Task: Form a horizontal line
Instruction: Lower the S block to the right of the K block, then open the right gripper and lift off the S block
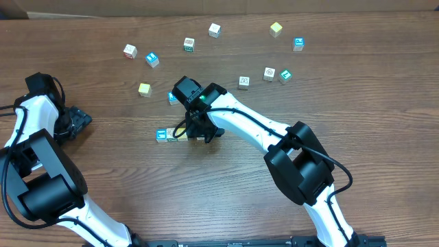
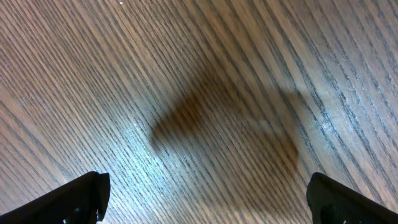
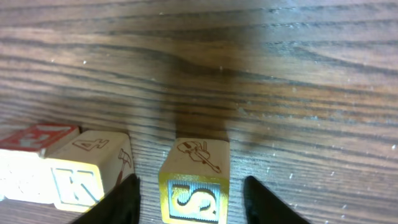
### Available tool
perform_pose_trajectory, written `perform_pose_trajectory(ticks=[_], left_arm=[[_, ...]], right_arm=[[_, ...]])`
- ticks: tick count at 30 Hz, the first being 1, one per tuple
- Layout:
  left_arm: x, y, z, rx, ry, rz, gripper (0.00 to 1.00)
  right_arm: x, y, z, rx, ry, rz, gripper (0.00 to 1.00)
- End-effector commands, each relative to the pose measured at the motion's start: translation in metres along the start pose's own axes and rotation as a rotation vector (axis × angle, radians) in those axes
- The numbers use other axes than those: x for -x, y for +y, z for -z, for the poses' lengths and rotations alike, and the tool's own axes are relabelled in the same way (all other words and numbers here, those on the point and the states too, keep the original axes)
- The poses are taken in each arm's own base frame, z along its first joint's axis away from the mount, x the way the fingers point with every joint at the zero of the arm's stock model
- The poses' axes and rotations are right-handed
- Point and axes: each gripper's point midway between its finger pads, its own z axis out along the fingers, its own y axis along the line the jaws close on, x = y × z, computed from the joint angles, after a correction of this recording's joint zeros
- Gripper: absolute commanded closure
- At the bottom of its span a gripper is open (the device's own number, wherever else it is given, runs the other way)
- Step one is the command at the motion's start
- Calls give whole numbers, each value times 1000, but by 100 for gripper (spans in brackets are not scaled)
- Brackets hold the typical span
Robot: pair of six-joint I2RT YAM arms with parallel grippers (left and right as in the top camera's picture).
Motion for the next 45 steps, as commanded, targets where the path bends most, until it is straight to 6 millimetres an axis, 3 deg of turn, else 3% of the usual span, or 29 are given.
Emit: perform_pose_trajectory(ticks=[1, 4, 13, 20, 26, 33, 45], left_arm=[[0, 4, -3, 14, 2, 3, 0], [0, 4, -3, 14, 2, 3, 0], [0, 4, -3, 14, 2, 3, 0], [0, 4, -3, 14, 2, 3, 0], [0, 4, -3, 14, 2, 3, 0], [0, 4, -3, 13, 2, 3, 0], [0, 4, -3, 14, 2, 3, 1]], right_arm=[[2, 2, 5, 2, -26, 0, 46], [10, 0, 5, -15, -64, 0, 41], [37, -2, 8, 5, -152, -28, 41], [56, -24, 10, -8, -171, -81, 42], [52, -39, 9, -43, -135, -99, 59], [40, -48, 8, -81, -88, -99, 96], [22, -54, -5, -89, -28, -100, 96]])
